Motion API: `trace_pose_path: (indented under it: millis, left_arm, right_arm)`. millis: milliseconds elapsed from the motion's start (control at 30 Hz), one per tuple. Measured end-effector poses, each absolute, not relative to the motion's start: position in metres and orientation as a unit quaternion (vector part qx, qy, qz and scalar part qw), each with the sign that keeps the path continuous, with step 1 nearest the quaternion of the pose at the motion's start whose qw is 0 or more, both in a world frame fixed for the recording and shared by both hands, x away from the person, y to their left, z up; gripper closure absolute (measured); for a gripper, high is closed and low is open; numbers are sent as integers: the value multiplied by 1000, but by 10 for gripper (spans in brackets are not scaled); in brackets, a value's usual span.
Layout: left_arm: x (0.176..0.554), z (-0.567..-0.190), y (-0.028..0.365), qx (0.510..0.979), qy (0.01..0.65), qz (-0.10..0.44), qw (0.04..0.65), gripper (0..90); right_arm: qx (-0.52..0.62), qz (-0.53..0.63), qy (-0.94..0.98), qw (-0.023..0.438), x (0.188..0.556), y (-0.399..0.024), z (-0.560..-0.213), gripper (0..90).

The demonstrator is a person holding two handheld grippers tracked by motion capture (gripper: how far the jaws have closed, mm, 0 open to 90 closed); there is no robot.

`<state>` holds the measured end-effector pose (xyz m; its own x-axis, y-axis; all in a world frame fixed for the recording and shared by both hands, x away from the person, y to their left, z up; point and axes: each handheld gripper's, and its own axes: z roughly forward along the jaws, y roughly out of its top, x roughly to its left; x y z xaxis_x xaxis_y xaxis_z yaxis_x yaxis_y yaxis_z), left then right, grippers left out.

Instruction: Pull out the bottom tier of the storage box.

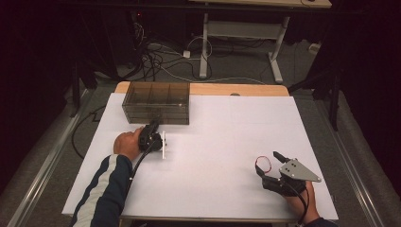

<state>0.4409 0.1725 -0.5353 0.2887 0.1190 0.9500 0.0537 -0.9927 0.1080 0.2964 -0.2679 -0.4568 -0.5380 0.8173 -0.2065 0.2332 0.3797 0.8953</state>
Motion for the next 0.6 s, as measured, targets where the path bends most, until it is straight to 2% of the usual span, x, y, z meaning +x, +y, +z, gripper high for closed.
trace_pose_path:
  millis: [433,600]
  left_arm:
    - [426,-533,175,806,58,587,40,771]
    - [420,-524,178,826,90,551,81,756]
  right_arm:
    - [340,438,761,337,295,-268,-455,228]
    - [338,440,761,336,294,-267,-454,228]
